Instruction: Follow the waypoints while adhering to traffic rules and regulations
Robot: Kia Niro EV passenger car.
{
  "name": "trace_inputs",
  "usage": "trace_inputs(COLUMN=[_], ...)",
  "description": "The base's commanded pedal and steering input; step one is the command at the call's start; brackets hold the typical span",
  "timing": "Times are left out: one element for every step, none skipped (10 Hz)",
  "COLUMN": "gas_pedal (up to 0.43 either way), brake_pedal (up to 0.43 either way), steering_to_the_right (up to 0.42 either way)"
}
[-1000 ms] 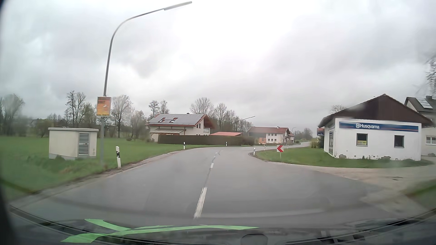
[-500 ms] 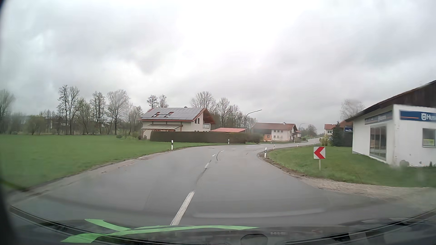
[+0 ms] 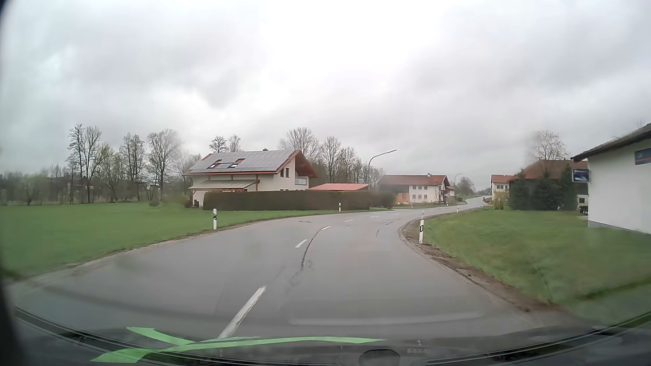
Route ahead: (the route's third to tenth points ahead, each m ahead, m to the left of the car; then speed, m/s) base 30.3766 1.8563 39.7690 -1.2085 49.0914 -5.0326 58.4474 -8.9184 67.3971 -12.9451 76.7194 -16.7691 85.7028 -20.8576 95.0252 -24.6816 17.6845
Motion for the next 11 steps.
trace_inputs(gas_pedal=[0.028, 0.047, 0.059, 0.059, 0.067, 0.079, 0.087, 0.087, 0.087, 0.098, 0.11], brake_pedal=[0.0, 0.0, 0.0, 0.0, 0.0, 0.0, 0.0, 0.0, 0.0, 0.0, 0.0], steering_to_the_right=[0.017, 0.023, 0.028, 0.035, 0.036, 0.036, 0.04, 0.044, 0.044, 0.045, 0.045])
